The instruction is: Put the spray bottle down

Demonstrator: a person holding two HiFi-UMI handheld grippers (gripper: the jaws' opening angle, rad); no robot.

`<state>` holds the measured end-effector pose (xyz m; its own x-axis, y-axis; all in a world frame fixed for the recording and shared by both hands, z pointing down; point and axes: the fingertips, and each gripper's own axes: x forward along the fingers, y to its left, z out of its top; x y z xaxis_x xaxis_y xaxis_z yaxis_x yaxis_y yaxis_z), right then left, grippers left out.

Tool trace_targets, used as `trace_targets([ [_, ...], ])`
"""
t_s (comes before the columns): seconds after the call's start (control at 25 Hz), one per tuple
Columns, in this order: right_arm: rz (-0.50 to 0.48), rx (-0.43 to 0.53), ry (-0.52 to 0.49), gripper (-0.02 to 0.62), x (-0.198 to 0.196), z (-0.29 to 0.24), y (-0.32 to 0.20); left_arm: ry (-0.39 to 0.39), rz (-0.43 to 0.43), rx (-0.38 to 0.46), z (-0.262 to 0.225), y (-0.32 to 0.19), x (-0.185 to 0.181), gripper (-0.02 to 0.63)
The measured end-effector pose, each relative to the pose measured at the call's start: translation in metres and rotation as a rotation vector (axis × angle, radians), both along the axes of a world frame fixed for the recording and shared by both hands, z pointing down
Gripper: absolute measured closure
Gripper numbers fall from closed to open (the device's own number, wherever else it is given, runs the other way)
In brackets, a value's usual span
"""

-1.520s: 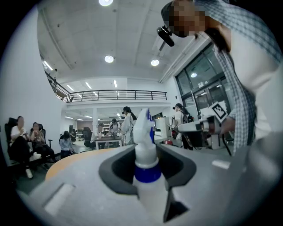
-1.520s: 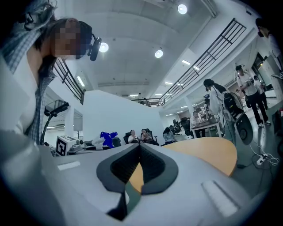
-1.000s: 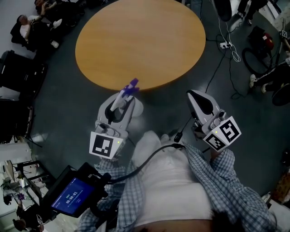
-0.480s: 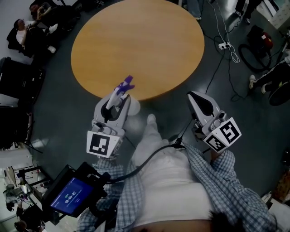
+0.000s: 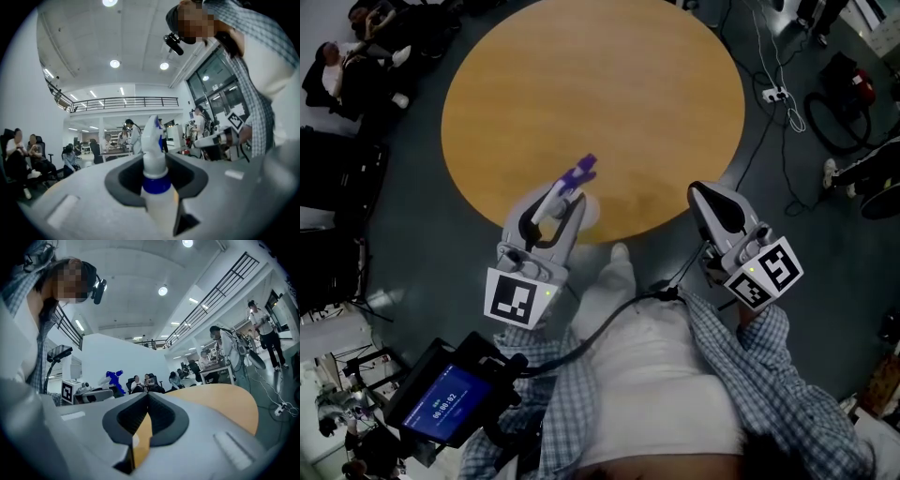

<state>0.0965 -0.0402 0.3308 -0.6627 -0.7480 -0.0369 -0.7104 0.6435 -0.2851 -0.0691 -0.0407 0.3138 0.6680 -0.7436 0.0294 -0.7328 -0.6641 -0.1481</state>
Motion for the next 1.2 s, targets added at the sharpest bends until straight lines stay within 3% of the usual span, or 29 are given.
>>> trace_targets([
  [0.36,0.013,-0.079,0.029,0.592,-0.014,0.013,-0.081,0.033,0.045,-0.094,0.025,-0.084,-0.001,0.480],
  [0.56,-0.030,-0.107,0.052,0.592,-0.021,0.010,-0.110,0.037,0.012,-0.115,0.028,-0.114,-0.005,0.480],
  [1.2,-0.059,-0.137,0.061,0.592,-0.028,0.022,-0.135,0.029,-0.027,-0.174,0.059,-0.134,-0.016,0.480],
])
